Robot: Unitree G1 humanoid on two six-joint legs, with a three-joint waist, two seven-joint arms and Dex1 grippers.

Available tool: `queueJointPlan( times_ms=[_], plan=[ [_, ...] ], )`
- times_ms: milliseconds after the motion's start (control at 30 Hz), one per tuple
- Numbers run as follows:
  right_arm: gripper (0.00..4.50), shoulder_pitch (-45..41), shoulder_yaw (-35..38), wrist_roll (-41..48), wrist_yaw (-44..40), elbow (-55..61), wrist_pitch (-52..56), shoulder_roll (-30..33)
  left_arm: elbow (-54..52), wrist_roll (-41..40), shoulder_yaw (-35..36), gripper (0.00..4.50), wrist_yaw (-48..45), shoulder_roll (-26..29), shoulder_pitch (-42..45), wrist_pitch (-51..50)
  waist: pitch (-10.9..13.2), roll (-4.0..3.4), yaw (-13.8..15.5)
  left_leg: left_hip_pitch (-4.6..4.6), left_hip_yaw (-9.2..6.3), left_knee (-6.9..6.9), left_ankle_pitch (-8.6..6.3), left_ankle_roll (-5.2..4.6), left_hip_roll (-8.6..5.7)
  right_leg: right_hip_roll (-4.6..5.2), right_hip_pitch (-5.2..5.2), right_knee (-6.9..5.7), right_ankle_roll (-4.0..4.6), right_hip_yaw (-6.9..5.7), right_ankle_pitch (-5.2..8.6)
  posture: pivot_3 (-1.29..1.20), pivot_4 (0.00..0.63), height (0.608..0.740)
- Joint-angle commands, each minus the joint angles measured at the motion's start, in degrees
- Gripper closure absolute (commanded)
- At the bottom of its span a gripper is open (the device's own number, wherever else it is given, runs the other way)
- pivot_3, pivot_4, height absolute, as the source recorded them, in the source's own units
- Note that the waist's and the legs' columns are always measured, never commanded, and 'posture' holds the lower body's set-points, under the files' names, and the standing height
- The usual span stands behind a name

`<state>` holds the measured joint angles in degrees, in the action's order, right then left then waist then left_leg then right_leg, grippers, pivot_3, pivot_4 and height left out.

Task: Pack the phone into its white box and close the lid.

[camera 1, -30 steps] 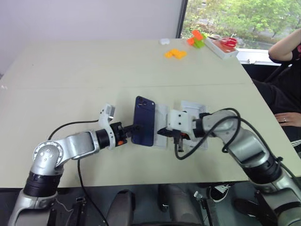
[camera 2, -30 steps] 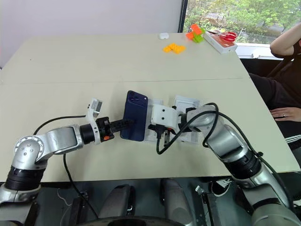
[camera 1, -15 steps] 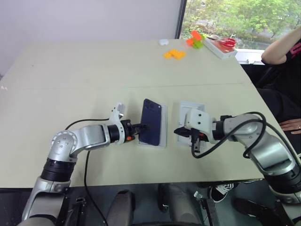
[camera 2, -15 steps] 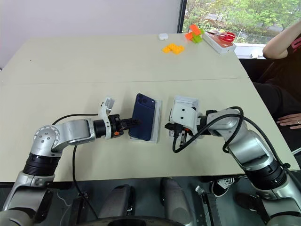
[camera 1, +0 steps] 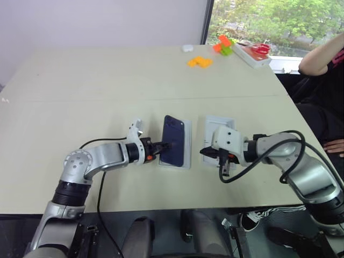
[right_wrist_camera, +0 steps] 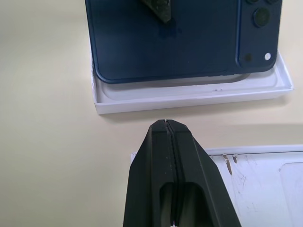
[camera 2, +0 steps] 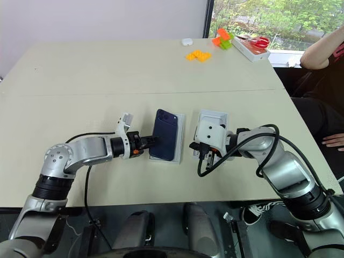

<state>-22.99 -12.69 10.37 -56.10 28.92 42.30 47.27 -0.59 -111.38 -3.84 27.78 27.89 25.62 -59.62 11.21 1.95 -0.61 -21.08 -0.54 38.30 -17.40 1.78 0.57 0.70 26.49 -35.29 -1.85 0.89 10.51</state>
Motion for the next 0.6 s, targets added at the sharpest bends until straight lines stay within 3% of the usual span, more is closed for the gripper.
queueJointPlan(
  times_ms=[33, 467, 600],
  plan=[
    [4.50, -0.52, 0.83, 0.73, 0.39, 1.97, -0.20, 0.45, -0.64, 0.17, 0.38, 4.46, -0.60, -0.86, 1.96, 0.59, 0.00, 0.00, 0.03, 0.00, 0.00, 0.00, 0.00, 0.00, 0.00, 0.00, 0.00, 0.00, 0.00, 0.00, 0.00, 0.00, 0.150, 0.730],
    [4.50, -0.92, 0.01, 1.07, 0.85, 2.35, 0.21, -0.09, 0.64, 2.50, 0.69, 4.46, -1.26, -3.04, 3.10, -0.30, 0.00, 0.00, 0.03, 0.01, -0.01, 0.01, 0.01, 0.03, 0.00, 0.00, -0.01, -0.02, -0.01, 0.00, -0.02, 0.00, 0.150, 0.730],
    [4.50, -1.05, -0.17, 1.20, 1.00, 2.39, 0.28, -0.12, 0.58, 2.47, 0.68, 2.68, -1.35, -3.03, 3.10, -0.79, 0.00, 0.00, 0.03, 0.02, -0.01, 0.01, 0.02, 0.03, 0.00, 0.00, -0.02, -0.03, -0.01, 0.00, -0.02, 0.00, 0.150, 0.730]
  ],
)
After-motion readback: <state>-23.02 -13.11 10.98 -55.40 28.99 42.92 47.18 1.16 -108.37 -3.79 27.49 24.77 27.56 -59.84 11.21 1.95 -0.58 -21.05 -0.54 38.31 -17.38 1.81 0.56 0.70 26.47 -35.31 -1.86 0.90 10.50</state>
